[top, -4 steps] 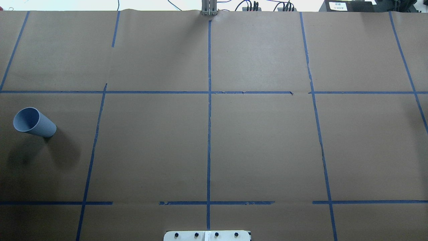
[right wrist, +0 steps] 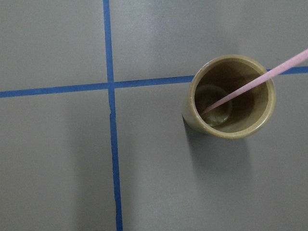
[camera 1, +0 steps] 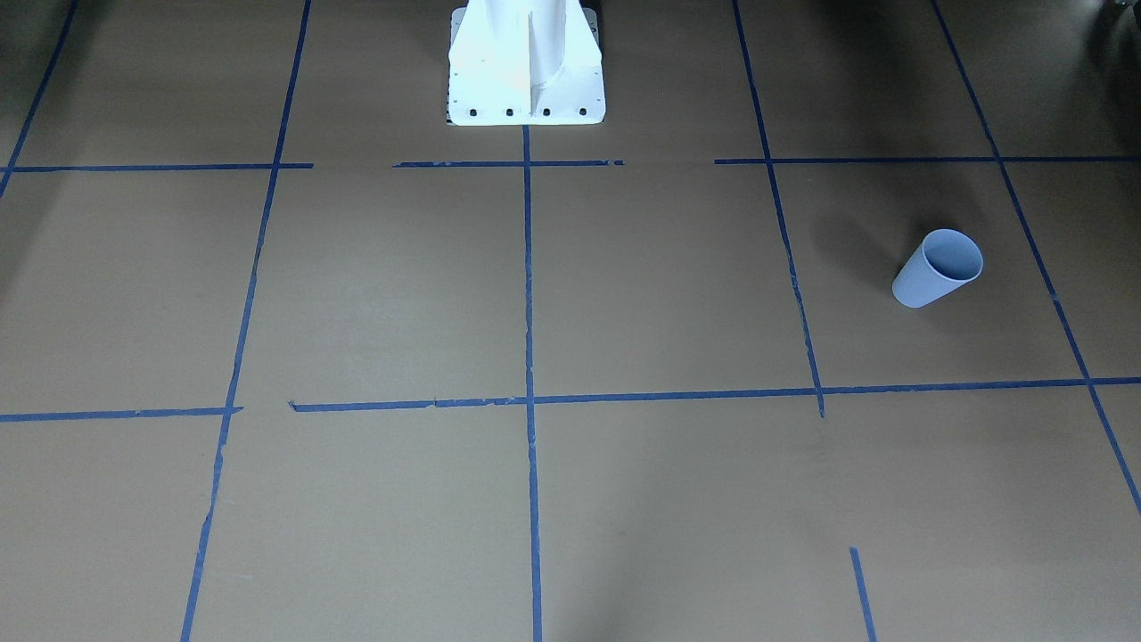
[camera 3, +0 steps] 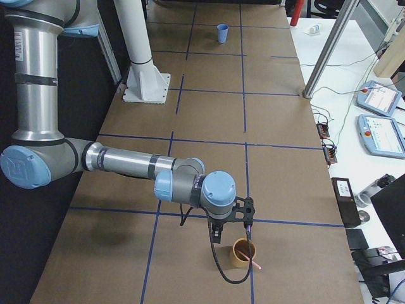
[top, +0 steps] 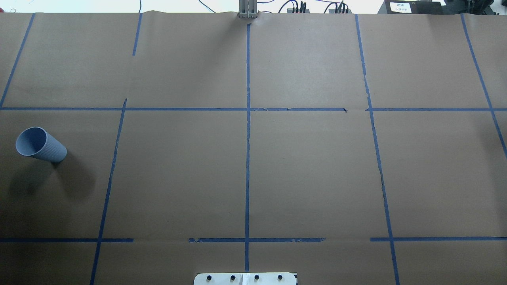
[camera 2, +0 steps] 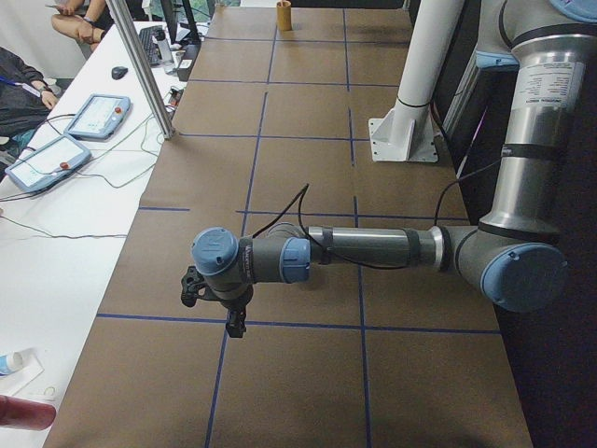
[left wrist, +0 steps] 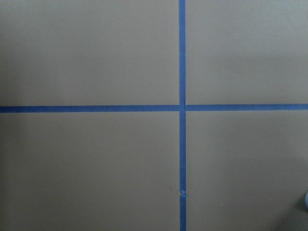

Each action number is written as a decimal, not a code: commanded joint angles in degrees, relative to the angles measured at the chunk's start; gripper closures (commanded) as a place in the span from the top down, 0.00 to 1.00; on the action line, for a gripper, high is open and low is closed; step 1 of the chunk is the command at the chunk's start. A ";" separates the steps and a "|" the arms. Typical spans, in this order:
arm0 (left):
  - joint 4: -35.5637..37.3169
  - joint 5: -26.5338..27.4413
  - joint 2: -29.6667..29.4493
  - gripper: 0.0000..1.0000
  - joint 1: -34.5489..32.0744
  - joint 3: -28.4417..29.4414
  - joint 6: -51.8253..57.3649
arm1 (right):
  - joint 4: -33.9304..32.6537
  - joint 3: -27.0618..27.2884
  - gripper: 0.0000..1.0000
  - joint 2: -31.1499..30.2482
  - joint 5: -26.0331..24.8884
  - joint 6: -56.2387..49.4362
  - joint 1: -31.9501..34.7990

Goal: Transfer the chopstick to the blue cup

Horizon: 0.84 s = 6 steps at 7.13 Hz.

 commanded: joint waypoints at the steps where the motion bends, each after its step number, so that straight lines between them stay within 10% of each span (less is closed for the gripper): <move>1: -0.09 0.00 0.09 1.00 0.00 0.02 -0.03 | 0.00 0.05 1.00 -0.01 0.00 0.01 0.00; 6: -5.88 -0.97 -0.09 1.00 3.57 -5.75 -6.91 | 0.00 0.14 1.00 0.07 0.00 -0.07 0.00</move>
